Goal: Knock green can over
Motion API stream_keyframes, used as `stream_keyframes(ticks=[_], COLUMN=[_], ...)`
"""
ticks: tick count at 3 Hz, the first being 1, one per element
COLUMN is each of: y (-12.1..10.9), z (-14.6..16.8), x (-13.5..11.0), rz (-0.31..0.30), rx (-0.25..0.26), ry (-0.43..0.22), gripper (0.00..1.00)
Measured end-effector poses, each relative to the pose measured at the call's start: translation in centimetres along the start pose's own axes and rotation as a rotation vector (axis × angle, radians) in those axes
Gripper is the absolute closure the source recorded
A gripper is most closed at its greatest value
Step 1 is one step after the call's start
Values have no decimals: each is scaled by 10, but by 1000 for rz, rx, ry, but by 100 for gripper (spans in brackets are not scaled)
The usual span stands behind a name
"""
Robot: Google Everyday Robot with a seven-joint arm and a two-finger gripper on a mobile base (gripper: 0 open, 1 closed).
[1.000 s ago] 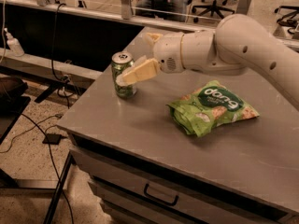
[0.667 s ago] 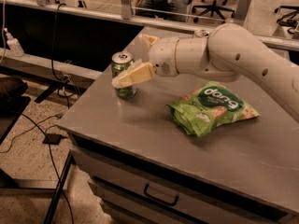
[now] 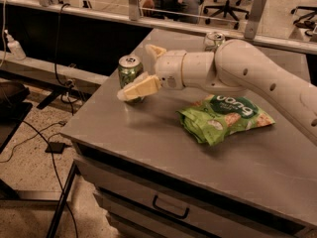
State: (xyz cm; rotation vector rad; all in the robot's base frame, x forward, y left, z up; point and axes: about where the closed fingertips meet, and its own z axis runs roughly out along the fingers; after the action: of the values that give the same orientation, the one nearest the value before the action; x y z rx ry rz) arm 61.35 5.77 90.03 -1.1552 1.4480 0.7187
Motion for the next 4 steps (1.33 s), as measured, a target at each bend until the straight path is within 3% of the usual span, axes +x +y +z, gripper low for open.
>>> stream_keyframes(ticks=[1,3,4], y=[8,14,3], z=[5,10,0], x=[5,12,-1], rz=[14,70,82], rx=[-26,-49,-70], ry=[-11,-43,-6], gripper=[18,64,91])
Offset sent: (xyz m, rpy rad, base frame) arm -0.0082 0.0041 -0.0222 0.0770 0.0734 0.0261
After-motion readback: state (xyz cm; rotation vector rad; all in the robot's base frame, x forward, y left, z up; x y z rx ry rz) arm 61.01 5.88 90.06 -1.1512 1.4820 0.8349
